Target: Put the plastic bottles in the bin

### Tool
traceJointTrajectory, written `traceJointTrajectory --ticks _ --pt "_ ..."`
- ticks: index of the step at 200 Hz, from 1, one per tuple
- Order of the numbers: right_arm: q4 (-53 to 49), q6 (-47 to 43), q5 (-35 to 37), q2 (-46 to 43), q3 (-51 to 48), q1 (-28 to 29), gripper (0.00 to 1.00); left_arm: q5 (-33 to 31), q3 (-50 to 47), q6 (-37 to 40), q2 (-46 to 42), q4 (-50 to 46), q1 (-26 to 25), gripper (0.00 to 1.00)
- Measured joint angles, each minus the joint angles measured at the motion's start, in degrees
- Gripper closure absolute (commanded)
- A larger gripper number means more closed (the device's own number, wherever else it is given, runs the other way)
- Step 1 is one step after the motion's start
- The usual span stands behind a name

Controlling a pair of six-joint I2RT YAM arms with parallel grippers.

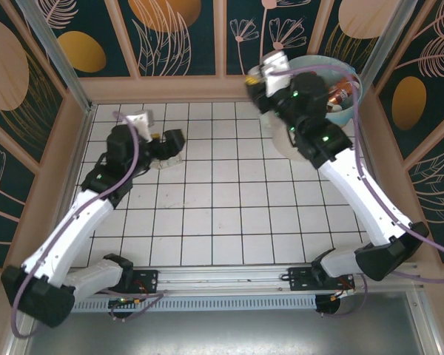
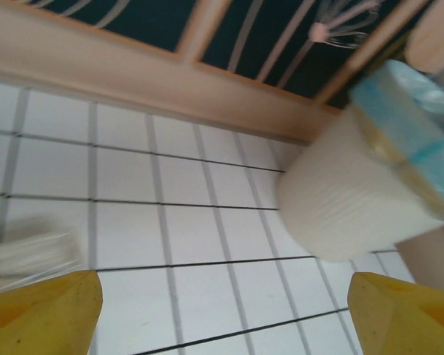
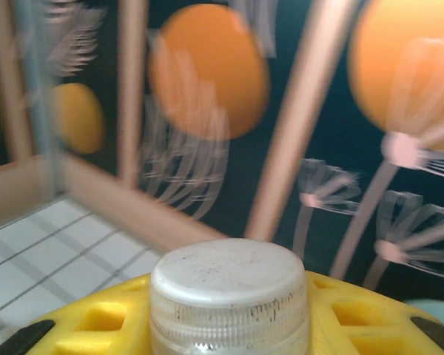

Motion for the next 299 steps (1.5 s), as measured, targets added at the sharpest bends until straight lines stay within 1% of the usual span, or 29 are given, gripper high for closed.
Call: traceJointTrajectory --ticks 18,29,42,57,72,105,117,134,156,185,207,245,274,287,299 --pt "0.4 1.9 0.2 1.5 2.0 -7.0 1.00 -1.5 7.8 0.7 7.4 0.5 -5.6 0.13" --pt "0.8 2.8 0.5 3.1 4.0 -10.2 1.00 -1.9 12.7 1.7 12.3 0.7 -8.3 0.13" --pt "1.8 3.3 1.2 5.3 6.1 -12.6 1.00 -1.8 18.1 3.2 17.5 0.8 -10.8 0.12" --pt "3.5 3.5 3.4 7.7 7.4 -14.0 1.00 -0.9 24.0 5.0 23.2 1.2 -12.9 0.12" --pt "5.4 3.5 6.5 9.9 7.5 -14.3 1.00 0.9 28.8 6.8 27.5 1.3 -13.8 0.11" --pt "7.6 3.1 13.6 15.7 7.8 -14.2 1.00 3.9 34.4 12.1 31.9 1.2 -13.8 0.09" --pt "8.0 2.6 15.5 17.6 7.8 -14.3 1.00 4.7 34.7 14.1 32.1 1.2 -13.8 0.08" --pt "7.7 2.4 16.5 19.0 7.7 -14.9 1.00 4.7 34.3 16.3 32.2 1.1 -13.8 0.07" --pt "7.4 0.5 17.7 19.4 7.3 -14.9 1.00 4.7 31.4 18.6 32.2 1.9 -13.8 0.07" --pt "6.8 -1.7 18.8 19.4 7.3 -13.9 1.00 4.6 26.8 19.6 32.2 1.7 -13.8 0.06" --pt "4.3 -2.7 21.9 20.4 8.8 -13.5 1.00 4.2 24.6 19.5 32.0 1.9 -13.8 0.05" --pt "-1.1 -6.0 27.8 24.7 12.9 -11.5 0.92 2.1 21.5 19.2 30.1 2.2 -13.8 0.04" --pt "-6.1 -6.6 29.7 27.9 16.9 -10.8 0.85 0.7 21.5 18.6 29.8 2.7 -13.8 0.03" --pt "-8.3 -6.4 30.4 29.2 19.0 -10.8 0.79 0.1 21.5 18.3 29.8 2.8 -13.8 0.03" --pt "-10.7 -5.9 30.7 30.5 21.4 -10.9 0.78 -0.1 21.5 18.0 29.8 2.8 -13.8 0.03"
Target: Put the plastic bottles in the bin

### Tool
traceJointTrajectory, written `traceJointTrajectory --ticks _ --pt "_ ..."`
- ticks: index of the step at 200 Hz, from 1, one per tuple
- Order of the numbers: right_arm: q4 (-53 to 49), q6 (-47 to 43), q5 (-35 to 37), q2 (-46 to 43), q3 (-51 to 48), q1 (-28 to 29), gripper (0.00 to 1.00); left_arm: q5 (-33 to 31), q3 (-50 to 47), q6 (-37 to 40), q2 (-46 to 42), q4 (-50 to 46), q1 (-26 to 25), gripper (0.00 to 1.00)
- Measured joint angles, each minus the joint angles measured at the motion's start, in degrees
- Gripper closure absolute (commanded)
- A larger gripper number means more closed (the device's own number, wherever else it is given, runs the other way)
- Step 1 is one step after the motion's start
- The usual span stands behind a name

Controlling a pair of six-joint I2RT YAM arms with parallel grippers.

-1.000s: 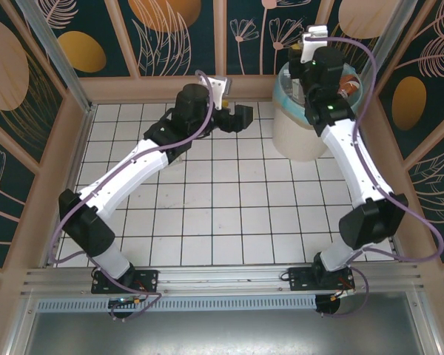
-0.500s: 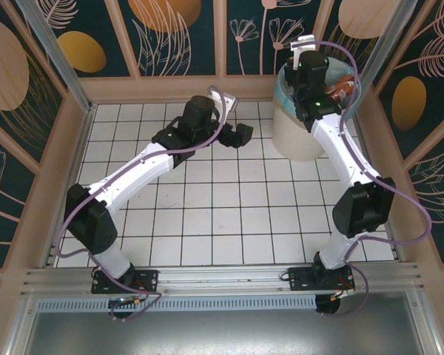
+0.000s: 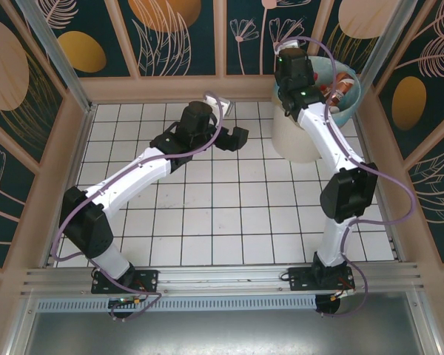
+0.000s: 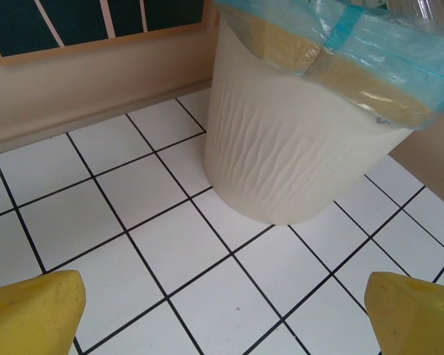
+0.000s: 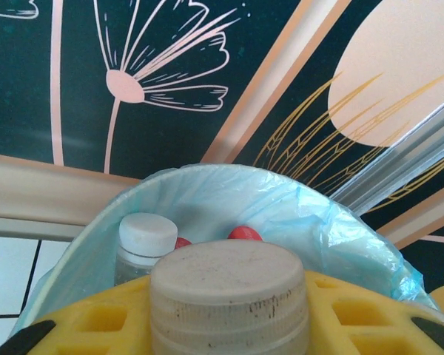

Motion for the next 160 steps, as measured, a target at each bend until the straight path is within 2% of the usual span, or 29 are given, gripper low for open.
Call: traceJointTrajectory --ticks 47,82,115,160 --pt "-7.0 3.9 -0.2 3.5 8.4 0.1 0.87 -1.4 0.0 -0.5 -0.6 0.0 0.0 0.03" --pt "-4.6 4.5 0.6 3.1 9.2 0.6 0.87 -1.8 0.0 -0.7 -1.1 0.2 0.0 0.03" --pt "5.2 1.8 3.4 1.4 6.9 1.8 0.87 -2.5 0.0 -1.1 -1.2 0.2 0.0 0.03" --pt "24.0 -8.4 8.4 0.9 4.0 3.9 0.86 -2.8 -0.5 -1.8 -1.2 0.2 0.0 0.03"
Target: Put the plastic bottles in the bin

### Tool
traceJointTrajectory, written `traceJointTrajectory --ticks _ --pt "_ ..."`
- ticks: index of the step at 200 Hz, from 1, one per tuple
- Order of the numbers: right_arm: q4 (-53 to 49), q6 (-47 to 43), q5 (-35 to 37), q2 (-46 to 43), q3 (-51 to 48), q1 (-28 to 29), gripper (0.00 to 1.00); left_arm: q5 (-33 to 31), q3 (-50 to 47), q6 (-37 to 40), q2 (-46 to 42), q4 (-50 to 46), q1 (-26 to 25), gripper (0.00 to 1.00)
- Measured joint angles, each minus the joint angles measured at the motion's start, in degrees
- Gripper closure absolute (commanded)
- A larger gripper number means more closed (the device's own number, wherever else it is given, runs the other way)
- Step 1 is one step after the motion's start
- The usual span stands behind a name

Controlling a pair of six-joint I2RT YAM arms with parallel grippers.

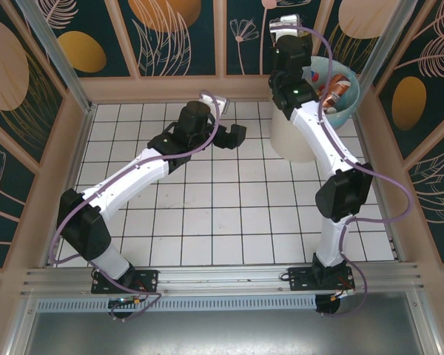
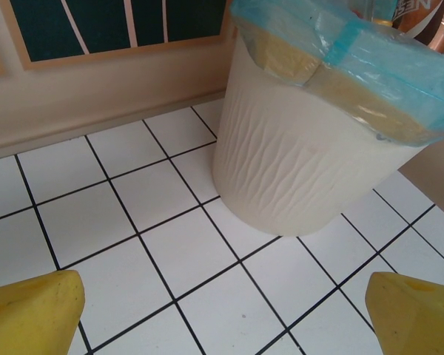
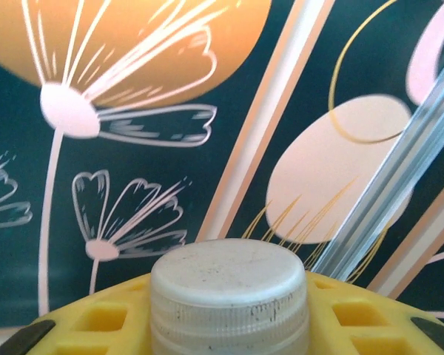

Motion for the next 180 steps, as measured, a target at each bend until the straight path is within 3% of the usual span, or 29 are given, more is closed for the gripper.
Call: traceJointTrajectory --ticks 42,108,148,166,180 --pt "2.6 -2.7 3.4 2.6 0.8 -0.4 0.85 -0.1 -0.1 0.0 0.0 0.0 0.0 0.03" --pt "-20.4 5.0 3.1 7.1 15.6 -1.0 0.82 -0.1 -0.2 -0.4 0.0 0.0 0.0 0.03" --pt "-29.7 8.6 2.1 7.1 18.5 -1.7 0.80 -0.1 -0.2 -0.4 0.0 0.0 0.0 0.03" --pt "-33.6 10.6 1.0 7.7 18.5 -3.1 0.75 -0.1 -0.2 -0.4 0.0 0.0 0.0 0.03" --pt "-36.2 12.0 0.0 8.3 18.5 -4.4 0.61 0.0 -0.2 -0.4 0.0 0.0 0.0 0.03"
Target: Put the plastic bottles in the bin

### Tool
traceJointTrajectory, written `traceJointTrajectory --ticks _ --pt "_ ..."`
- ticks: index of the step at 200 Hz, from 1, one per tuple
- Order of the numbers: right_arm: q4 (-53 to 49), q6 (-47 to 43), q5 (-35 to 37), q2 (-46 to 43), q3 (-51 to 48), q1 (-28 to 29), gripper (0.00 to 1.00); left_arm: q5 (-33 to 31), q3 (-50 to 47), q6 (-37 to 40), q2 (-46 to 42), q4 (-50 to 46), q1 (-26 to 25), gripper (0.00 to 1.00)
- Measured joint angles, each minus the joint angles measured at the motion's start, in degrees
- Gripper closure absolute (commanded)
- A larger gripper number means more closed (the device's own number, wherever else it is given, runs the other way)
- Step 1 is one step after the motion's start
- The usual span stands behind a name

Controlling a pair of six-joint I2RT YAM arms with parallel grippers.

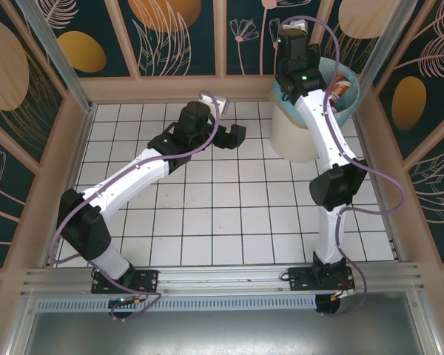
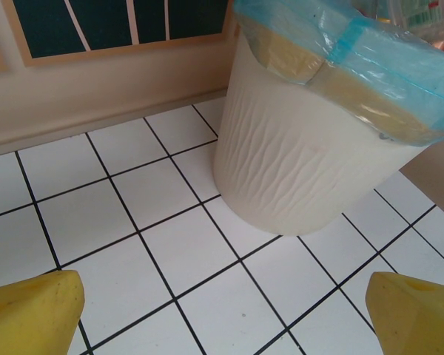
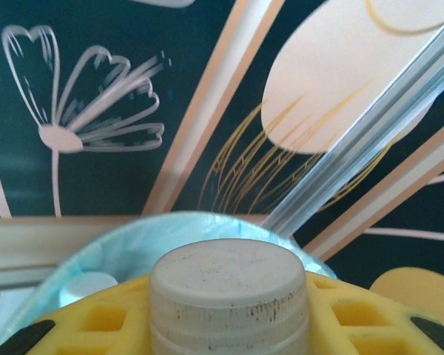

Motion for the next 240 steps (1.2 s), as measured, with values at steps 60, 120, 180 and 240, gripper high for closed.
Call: traceJointTrajectory --ticks 60,120,180,240 --pt "-4.3 2.9 -1.5 0.9 1.2 -1.4 0.34 0.0 0.0 0.0 0.7 0.0 0.0 0.02" --pt "-4.4 6.3 -3.0 -0.3 -3.2 -1.4 0.72 0.0 -0.1 -0.1 1.2 0.0 0.0 0.02" --pt "-2.9 11.3 -6.0 -7.5 -18.9 -1.9 0.86 0.1 -0.2 -0.5 1.5 0.0 0.0 0.02" --pt "12.9 17.1 -17.2 -24.5 -43.6 -5.8 0.83 0.5 -0.2 -1.3 2.8 0.0 0.0 0.02"
